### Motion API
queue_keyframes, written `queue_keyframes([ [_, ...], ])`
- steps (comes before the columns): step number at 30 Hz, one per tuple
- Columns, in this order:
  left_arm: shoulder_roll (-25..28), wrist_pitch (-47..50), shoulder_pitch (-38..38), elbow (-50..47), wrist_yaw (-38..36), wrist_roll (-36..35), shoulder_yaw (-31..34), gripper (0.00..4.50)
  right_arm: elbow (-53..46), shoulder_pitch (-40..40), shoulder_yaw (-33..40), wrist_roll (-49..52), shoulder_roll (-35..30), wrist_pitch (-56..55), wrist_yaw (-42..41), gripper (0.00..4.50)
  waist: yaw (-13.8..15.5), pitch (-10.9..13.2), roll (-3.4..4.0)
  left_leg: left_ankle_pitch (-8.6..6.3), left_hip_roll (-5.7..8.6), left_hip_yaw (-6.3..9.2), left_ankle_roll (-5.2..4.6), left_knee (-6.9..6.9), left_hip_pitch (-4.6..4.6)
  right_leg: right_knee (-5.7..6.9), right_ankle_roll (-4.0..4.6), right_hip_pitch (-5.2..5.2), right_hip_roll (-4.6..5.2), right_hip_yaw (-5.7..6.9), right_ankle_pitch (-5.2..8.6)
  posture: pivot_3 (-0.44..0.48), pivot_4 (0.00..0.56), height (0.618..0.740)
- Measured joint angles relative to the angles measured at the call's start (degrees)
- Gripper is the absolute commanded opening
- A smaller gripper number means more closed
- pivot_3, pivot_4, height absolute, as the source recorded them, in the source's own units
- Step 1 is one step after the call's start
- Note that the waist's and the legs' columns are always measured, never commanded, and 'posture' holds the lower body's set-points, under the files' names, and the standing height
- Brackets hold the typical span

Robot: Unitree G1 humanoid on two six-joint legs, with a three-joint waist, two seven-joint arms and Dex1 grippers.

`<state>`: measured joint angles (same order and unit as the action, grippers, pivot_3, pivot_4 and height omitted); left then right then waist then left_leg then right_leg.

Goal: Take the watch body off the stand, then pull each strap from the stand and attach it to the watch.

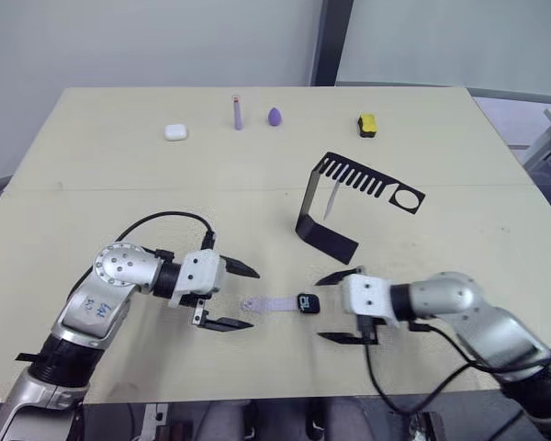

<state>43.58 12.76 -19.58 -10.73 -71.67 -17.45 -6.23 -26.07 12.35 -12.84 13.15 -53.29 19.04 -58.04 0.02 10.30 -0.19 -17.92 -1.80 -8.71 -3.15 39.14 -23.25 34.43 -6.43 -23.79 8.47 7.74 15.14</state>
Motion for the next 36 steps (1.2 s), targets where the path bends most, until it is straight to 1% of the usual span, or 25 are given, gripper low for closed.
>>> queue_keyframes([
  [2,2.1,4.4,3.1,0.0,1.5,-3.4,5.8,4.50,-4.1,-9.2,14.0,6.8,-2.3,3.5,-1.2,4.46,0.1,0.0,0.00,-0.03,-0.06,0.11,0.03,-0.02,0.02,-0.04,0.00,0.07,-0.03,0.07,0.00,0.000,0.150,0.740],
  [3,2.6,6.8,4.5,0.0,2.3,-5.5,8.6,4.50,-5.3,-13.2,20.5,9.7,-2.3,5.4,-1.5,4.46,0.2,0.0,0.00,-0.03,-0.07,0.13,0.04,-0.03,0.03,-0.04,0.00,0.09,-0.02,0.07,0.00,0.000,0.150,0.740],
  [5,3.2,11.4,6.4,0.3,4.3,-9.0,13.8,4.50,-6.5,-19.6,31.9,13.6,-1.3,9.0,-1.4,4.46,0.3,0.0,-0.01,-0.05,-0.06,0.16,0.02,-0.03,0.08,-0.08,0.00,0.16,-0.01,0.04,0.00,0.000,0.150,0.740],
  [6,3.6,12.9,7.5,0.6,5.5,-10.0,16.4,4.50,-7.1,-23.2,38.0,15.0,0.3,10.7,-1.1,4.46,0.3,0.0,-0.02,-0.06,-0.06,0.17,0.02,-0.03,0.09,-0.15,0.00,0.16,0.01,0.01,0.00,0.000,0.150,0.740],
  [8,5.0,13.3,9.7,3.0,7.8,-9.8,20.8,4.50,-7.5,-29.4,46.2,16.3,3.1,12.7,-0.4,4.46,0.5,0.0,-0.03,-0.12,-0.06,0.19,0.09,-0.06,0.18,-0.32,0.02,0.20,0.01,-0.05,0.01,0.000,0.150,0.740],
  [9,5.5,13.2,10.6,4.3,9.2,-9.3,22.8,4.50,-7.5,-32.3,49.6,16.6,4.9,13.4,0.0,4.46,0.6,0.0,-0.03,-0.26,-0.07,0.19,0.32,-0.09,0.17,-0.32,0.04,0.17,0.01,-0.05,0.02,0.000,0.150,0.740],
  [10,5.9,13.1,11.3,5.4,10.4,-9.1,24.7,4.50,-7.3,-34.5,52.3,16.7,6.6,13.6,0.5,4.46,0.7,0.0,-0.03,-0.31,-0.08,0.19,0.36,-0.11,0.18,-0.31,0.06,0.16,0.02,-0.11,0.03,0.000,0.150,0.740],
  [12,6.4,13.1,11.5,7.8,12.2,-9.2,28.3,4.50,-7.1,-37.6,56.3,16.7,9.6,13.6,1.7,4.46,0.7,0.0,-0.02,-0.32,-0.08,0.18,0.42,-0.12,0.17,-0.31,0.07,0.12,0.03,-0.15,0.04,0.000,0.150,0.740],
  [14,7.1,12.7,11.5,10.1,13.2,-9.2,30.5,4.50,-7.1,-38.2,58.0,17.4,11.3,13.7,3.0,4.46,0.5,0.0,0.00,-0.33,-0.08,0.15,0.47,-0.14,0.18,-0.32,0.08,0.10,0.08,-0.18,0.04,0.000,0.150,0.740],
  [16,7.0,12.6,11.2,10.2,13.3,-9.3,30.1,4.50,-7.3,-36.2,56.9,18.0,12.0,14.0,4.9,4.46,0.3,0.0,0.01,-0.33,-0.08,0.15,0.48,-0.14,0.20,-0.31,0.08,0.10,0.13,-0.23,0.04,0.000,0.150,0.740],
  [18,5.6,14.2,10.3,6.9,13.4,-10.7,27.9,4.50,-7.8,-33.0,52.9,18.1,12.6,13.9,7.0,4.46,0.0,0.0,0.00,-0.34,-0.12,0.16,0.53,-0.14,0.19,-0.31,0.09,0.10,0.20,-0.40,0.05,0.000,0.150,0.740],
  [20,2.5,16.9,7.7,1.1,14.7,-13.3,24.8,4.50,-8.3,-28.2,47.3,18.5,13.5,14.5,9.4,4.46,0.1,0.0,-0.01,-0.31,-0.11,0.21,0.58,-0.14,0.17,-0.27,0.10,0.10,0.22,-0.46,0.05,0.000,0.150,0.740],
  [22,-1.4,19.4,4.6,-4.6,17.4,-16.0,21.2,4.50,-8.5,-21.8,41.0,18.8,15.6,15.8,13.2,4.46,0.0,0.0,-0.01,-0.27,-0.08,0.18,0.61,-0.13,0.17,-0.18,0.10,0.08,0.16,-0.50,0.05,0.000,0.150,0.740],
  [23,-3.0,20.3,3.8,-6.9,18.5,-16.9,19.8,4.50,-8.4,-19.2,38.1,18.4,16.5,16.3,15.0,4.23,0.0,0.0,-0.01,-0.19,-0.06,0.17,0.52,-0.13,0.18,0.06,0.10,0.08,0.05,-0.48,0.05,0.000,0.150,0.740],
  [25,-5.6,21.6,2.5,-10.2,20.2,-18.0,16.2,4.50,-7.2,-14.5,31.9,16.7,18.8,16.7,18.4,3.58,-0.3,0.0,-0.01,-0.05,-0.06,0.09,0.39,-0.13,0.20,0.22,0.13,0.05,-0.08,-0.43,0.07,0.000,0.150,0.740],
  [27,-7.5,21.6,1.8,-11.7,21.0,-18.0,13.0,4.50,-4.6,-9.8,26.4,14.3,21.3,17.0,21.3,2.65,-0.5,0.0,-0.01,-0.03,-0.08,0.00,0.40,-0.13,0.25,0.26,0.14,0.03,-0.17,-0.22,0.07,0.000,0.150,0.740],
  [28,-8.3,21.6,1.5,-11.8,21.2,-17.9,11.6,4.50,-2.6,-7.4,24.0,13.0,22.8,16.9,22.6,1.98,-0.5,0.0,-0.01,0.00,-0.08,-0.03,0.39,-0.13,0.26,0.30,0.16,0.01,-0.18,-0.16,0.08,0.000,0.150,0.740],
  [29,-9.3,21.5,1.0,-11.7,21.6,-17.8,10.5,4.50,-0.1,-4.7,21.8,11.6,24.7,16.8,24.3,1.52,-0.4,0.0,-0.01,0.01,-0.08,-0.04,0.38,-0.12,0.25,0.33,0.16,-0.01,-0.18,-0.15,0.09,0.000,0.150,0.740],
  [31,-11.0,20.7,-0.2,-11.4,22.2,-17.4,9.0,4.50,5.0,-0.3,18.9,8.8,28.1,15.6,27.3,0.48,-0.3,0.0,-0.01,0.04,-0.06,-0.03,0.35,-0.11,0.22,0.33,0.17,-0.02,-0.18,-0.15,0.09,0.000,0.150,0.740],
  [32,-11.5,20.0,-0.5,-11.3,22.4,-17.2,8.6,4.50,7.3,1.0,17.3,7.5,29.0,14.6,27.9,0.04,-0.2,0.0,-0.01,0.07,-0.06,-0.02,0.32,-0.11,0.20,0.32,0.17,-0.02,-0.18,-0.14,0.09,0.000,0.150,0.740],
  [36,-12.4,18.0,-0.7,-10.7,23.0,-15.1,6.4,4.50,14.5,4.6,13.6,4.4,31.9,12.2,29.2,0.04,-0.2,0.0,-0.01,0.12,0.03,-0.04,0.21,-0.08,0.14,0.28,0.15,-0.02,-0.14,-0.18,0.08,0.000,0.150,0.740],
])
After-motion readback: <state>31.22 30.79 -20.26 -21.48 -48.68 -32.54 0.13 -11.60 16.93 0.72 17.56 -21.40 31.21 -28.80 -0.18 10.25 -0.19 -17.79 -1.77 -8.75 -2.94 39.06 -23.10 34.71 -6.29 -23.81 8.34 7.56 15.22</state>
